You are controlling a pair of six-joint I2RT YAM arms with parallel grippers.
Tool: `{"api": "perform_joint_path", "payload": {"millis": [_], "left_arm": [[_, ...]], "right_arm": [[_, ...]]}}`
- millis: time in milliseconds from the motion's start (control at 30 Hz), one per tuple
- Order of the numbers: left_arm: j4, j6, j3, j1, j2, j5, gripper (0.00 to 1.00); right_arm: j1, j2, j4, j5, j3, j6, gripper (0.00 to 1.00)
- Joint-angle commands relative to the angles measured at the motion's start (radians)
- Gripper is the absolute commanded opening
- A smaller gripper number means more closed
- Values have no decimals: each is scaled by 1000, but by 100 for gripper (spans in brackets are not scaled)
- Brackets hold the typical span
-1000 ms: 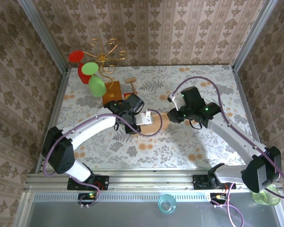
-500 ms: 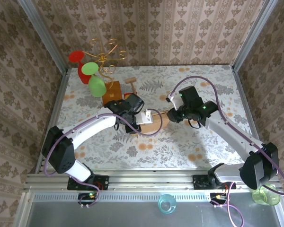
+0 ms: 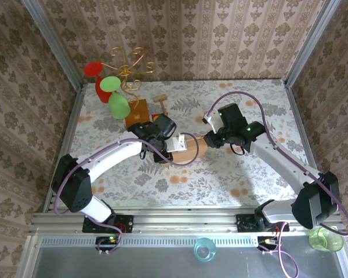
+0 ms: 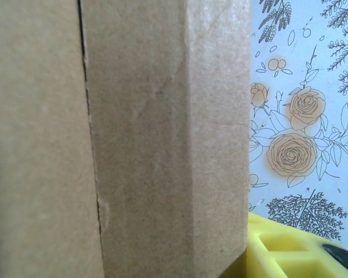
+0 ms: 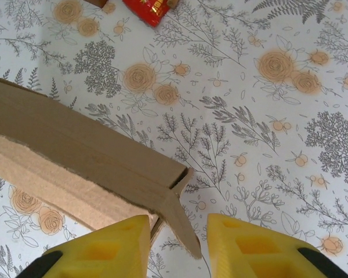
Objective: Fold the paper box
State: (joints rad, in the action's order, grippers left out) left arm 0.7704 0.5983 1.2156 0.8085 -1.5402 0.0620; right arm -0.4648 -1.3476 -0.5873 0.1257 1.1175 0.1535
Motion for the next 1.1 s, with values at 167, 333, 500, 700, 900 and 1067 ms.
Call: {"api": "perform_joint_path", "payload": {"millis": [167,333,500,700,900,1067], "left_arm": [[10,23,5,-12,-19,21,44],[6,22,4,-11,-16,21,44],[2,20,4,-14,-16,20,44],[-14,7,4,-18,-15,8,51],[-24,-7,8,-25,-17,5,53],[-24,-11,10,-27,-20,-1,52]], "right_arm": [[4,-7,-5,6,15,9,26],[5,-22,0,6,19,1,15],[5,-15,19,-4,4,-19,8],[3,10,44,2,-12,-83,0],[-3,42,78,9,-33,-172,0],[-8,44,89,18,-41,-224,0]]}}
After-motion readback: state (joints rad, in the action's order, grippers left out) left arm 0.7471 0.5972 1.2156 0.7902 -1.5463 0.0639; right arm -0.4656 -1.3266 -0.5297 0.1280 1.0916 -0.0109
